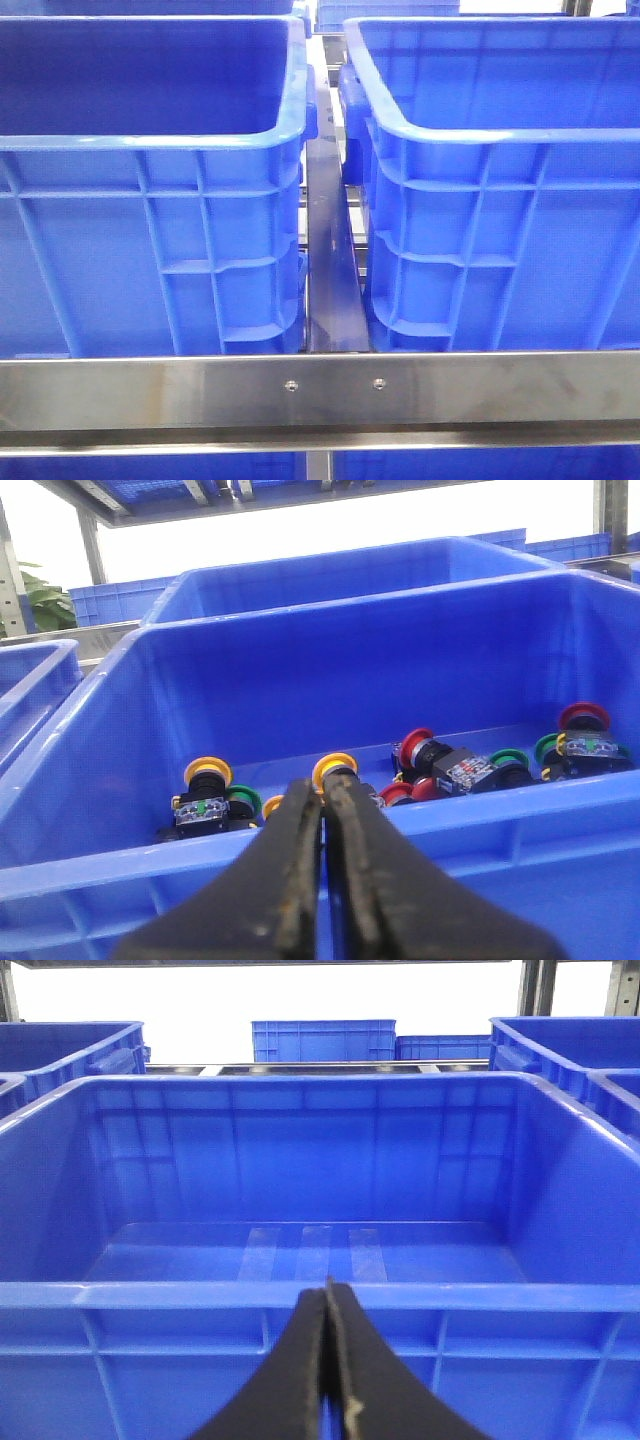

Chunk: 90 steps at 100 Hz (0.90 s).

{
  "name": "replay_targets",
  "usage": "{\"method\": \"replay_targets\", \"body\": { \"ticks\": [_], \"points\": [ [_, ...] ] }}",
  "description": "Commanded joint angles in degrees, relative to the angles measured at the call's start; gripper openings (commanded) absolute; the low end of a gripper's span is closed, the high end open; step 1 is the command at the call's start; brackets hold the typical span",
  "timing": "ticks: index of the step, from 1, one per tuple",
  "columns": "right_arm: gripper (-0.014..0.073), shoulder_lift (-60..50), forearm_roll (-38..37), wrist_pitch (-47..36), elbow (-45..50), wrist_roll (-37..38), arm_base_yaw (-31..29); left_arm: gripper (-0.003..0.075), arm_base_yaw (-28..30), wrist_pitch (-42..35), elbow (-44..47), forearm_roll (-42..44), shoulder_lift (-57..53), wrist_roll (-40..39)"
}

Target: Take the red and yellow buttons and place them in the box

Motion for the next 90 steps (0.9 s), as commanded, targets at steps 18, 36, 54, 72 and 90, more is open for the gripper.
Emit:
{"method": "replay_targets", "body": {
  "ticks": [18, 36, 54, 72, 90],
  "points": [
    [-0.006, -1.2, -0.5, -4.6, 0.0, 0.0, 0.0, -0.0019, 0.1, -5.3, 1.0, -0.4, -1.9, -0.2],
    [-0.006, -1.2, -0.5, -4.6, 0.0, 0.0, 0.0, -0.0019, 0.1, -4.2, -2.5, -0.7, -1.9, -0.2],
    [-0.006, -1.2, -0.5, -4.6, 0.0, 0.0, 0.0, -0.0019, 0.1, 3.4, -12.2, -4.1, 0.9, -0.2],
    [-0.006, -1.2, -0.5, -4.6, 0.0, 0.0, 0.0, -0.0019, 0.1, 16.0, -25.7, -4.1, 9.8, -0.2],
    [-0.006, -1.2, -0.5, -4.6, 0.0, 0.0, 0.0, -0.0019, 0.1, 27.9, -38.6, -3.9, 21.3, 0.6]
  ]
}}
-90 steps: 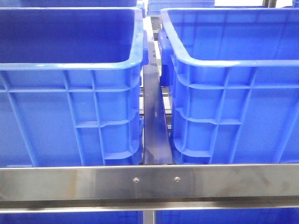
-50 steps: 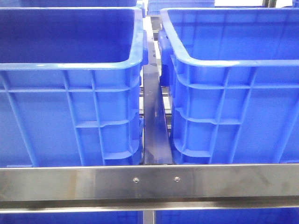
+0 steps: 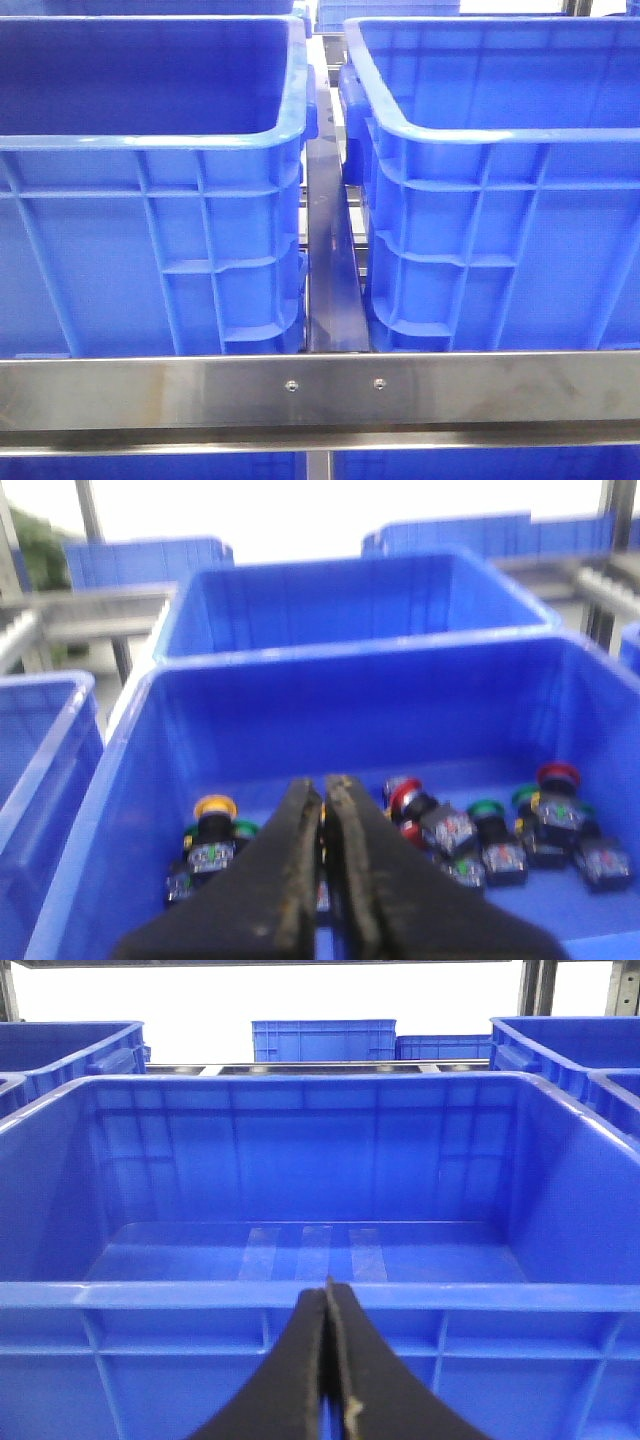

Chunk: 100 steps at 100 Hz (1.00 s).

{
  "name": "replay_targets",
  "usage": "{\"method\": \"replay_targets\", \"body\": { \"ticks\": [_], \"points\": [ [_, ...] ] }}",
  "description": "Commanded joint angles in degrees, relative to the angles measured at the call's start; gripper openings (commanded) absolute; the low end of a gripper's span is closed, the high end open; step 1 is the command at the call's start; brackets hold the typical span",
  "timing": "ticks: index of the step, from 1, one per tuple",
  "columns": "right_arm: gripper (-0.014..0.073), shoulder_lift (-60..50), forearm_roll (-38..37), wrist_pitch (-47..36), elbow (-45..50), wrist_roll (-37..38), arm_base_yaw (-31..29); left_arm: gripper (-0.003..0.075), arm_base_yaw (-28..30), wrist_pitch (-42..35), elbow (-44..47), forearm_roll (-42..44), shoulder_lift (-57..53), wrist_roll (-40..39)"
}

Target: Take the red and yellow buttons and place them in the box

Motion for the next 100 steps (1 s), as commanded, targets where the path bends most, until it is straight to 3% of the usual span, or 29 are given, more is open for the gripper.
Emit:
{"method": "replay_targets", "body": {
  "ticks": [1, 18, 58, 68, 87, 94, 100],
  "points": [
    [-0.006, -1.2, -0.5, -4.6, 0.0, 0.0, 0.0, -0.0019, 0.1, 3.3, -8.7, -0.5, 7.4, 0.7],
    [-0.006, -1.2, -0.5, -4.6, 0.0, 0.0, 0.0, -0.0019, 0.1, 11.2, -17.4, -0.4, 18.0, 1.9],
    [-0.006, -1.2, -0.5, -4.6, 0.0, 0.0, 0.0, -0.0009, 0.1, 11.7, -19.8, -0.4, 28.5, 1.9],
    [-0.006, -1.2, -0.5, -4.6, 0.0, 0.0, 0.0, 0.009, 0.1, 12.6, -19.8, -0.4, 29.7, 1.9],
    [-0.006, -1.2, -0.5, -4.6, 0.0, 0.0, 0.0, 0.0442, 0.1, 13.0, -19.8, -0.5, 30.6, 1.8],
    [-0.006, -1.2, -0.5, -4.6, 0.0, 0.0, 0.0, 0.0488, 0.1, 12.6, -19.8, -0.6, 30.7, 1.8],
    [-0.006, -1.2, -0.5, -4.6, 0.0, 0.0, 0.0, 0.0482, 0.1, 11.9, -19.8, -0.7, 31.2, 1.8]
  ]
}}
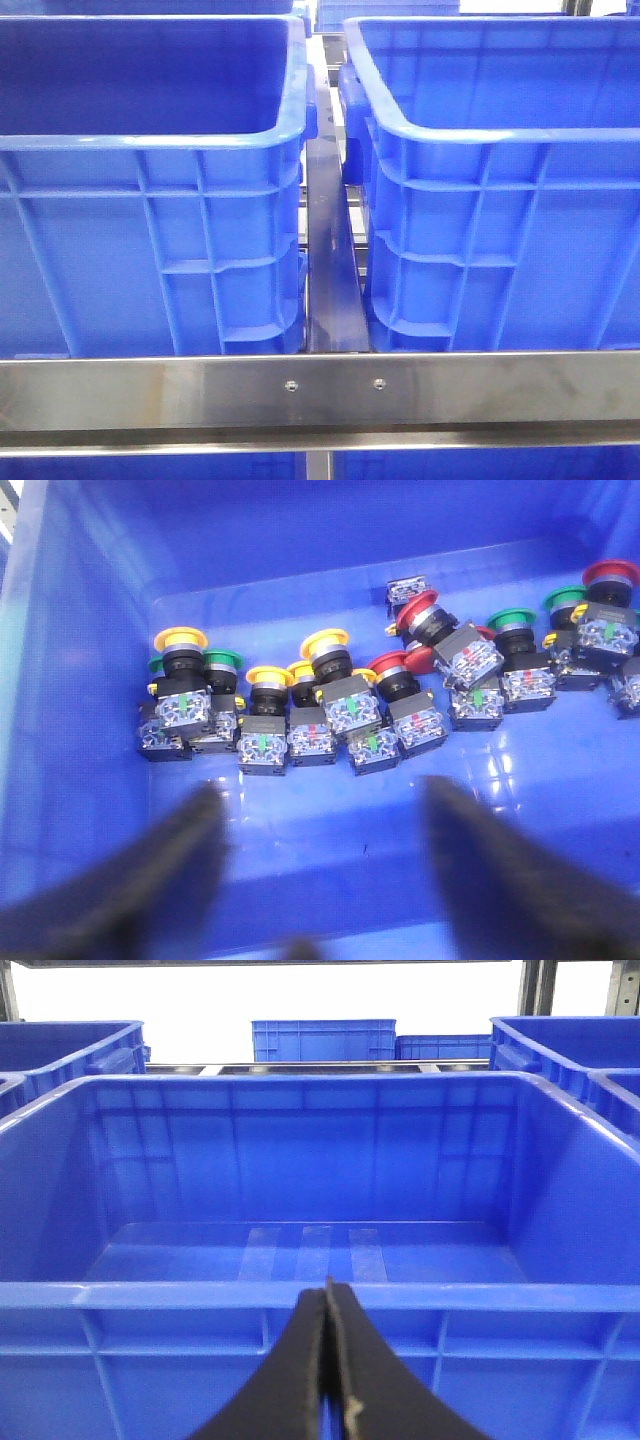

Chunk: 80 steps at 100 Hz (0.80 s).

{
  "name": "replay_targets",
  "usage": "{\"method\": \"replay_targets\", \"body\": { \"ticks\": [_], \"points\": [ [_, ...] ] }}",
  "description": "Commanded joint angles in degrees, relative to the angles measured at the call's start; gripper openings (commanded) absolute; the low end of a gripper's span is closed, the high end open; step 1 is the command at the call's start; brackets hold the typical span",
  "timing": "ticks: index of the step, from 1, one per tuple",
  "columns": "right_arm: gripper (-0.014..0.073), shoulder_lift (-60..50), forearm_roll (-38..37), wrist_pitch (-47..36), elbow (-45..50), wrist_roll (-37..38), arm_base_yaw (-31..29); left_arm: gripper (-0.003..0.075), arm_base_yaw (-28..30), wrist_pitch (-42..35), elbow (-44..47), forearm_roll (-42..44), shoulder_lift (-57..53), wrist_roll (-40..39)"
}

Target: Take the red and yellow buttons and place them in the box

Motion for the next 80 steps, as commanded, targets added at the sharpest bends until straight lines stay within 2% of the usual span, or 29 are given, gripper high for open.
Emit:
{"method": "replay_targets", "body": {
  "ticks": [1, 31, 44, 67, 80],
  "points": [
    [-0.006, -1.2, -0.5, -4.6, 0.0, 0.0, 0.0, 0.0482, 0.1, -4.8, -2.0, -0.8, 0.5, -0.1],
    [-0.006, -1.2, -0.5, -4.6, 0.0, 0.0, 0.0, 0.0482, 0.0, -6.6, -3.4, -8.7, 6.7, -0.1],
    [-0.006, -1.2, -0.5, -4.6, 0.0, 0.0, 0.0, 0.0482, -2.8, -7.5, -7.1, -11.3, 12.1, -0.7],
    [-0.006, -1.2, -0.5, -4.6, 0.0, 0.0, 0.0, 0.0482, -9.3, -8.0, -16.0, -9.2, 24.4, -8.8],
    [-0.006, -1.2, -0.5, -4.6, 0.0, 0.0, 0.0, 0.0482, -12.2, -7.9, -19.9, -3.9, 31.3, -17.6]
  ]
}}
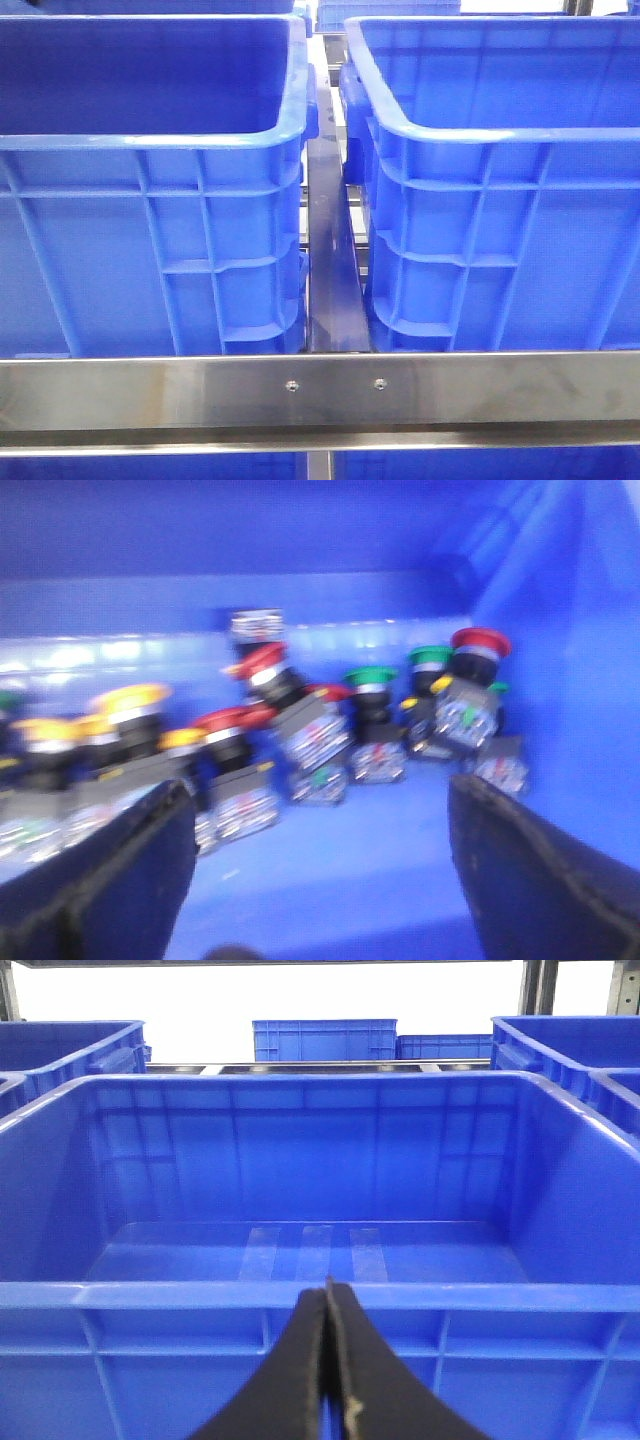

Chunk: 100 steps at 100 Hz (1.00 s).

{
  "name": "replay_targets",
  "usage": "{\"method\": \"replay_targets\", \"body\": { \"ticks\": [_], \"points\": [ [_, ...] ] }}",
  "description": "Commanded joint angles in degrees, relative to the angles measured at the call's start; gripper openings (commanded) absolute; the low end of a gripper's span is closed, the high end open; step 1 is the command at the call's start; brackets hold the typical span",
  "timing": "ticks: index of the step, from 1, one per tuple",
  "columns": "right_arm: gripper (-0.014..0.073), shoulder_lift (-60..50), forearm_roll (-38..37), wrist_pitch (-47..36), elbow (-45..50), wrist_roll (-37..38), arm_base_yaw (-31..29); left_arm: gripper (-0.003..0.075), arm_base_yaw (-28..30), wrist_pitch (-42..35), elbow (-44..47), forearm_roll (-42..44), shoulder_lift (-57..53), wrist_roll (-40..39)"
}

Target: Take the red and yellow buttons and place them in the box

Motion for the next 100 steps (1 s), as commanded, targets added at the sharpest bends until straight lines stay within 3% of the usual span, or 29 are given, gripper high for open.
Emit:
{"method": "replay_targets", "body": {
  "ticks": [1, 21, 31, 60, 100],
  "points": [
    [-0.006, -1.2, -0.5, -4.6, 0.0, 0.0, 0.0, 0.0482, -2.1, -3.5, -4.6, 3.8, 3.9, -7.4],
    [-0.006, -1.2, -0.5, -4.6, 0.0, 0.0, 0.0, 0.0482, -4.9, -3.8, -7.1, 12.5, 12.0, -21.5],
    [-0.006, -1.2, -0.5, -4.6, 0.0, 0.0, 0.0, 0.0482, -5.9, -4.2, -7.2, 14.4, 14.7, -24.4],
    [-0.006, -1.2, -0.5, -4.6, 0.0, 0.0, 0.0, 0.0482, -6.3, -7.8, -7.6, 15.2, 20.4, -27.0],
    [-0.006, -1.2, -0.5, -4.6, 0.0, 0.0, 0.0, 0.0482, -5.9, -6.9, -11.4, 15.8, 26.2, -27.4]
  ]
}}
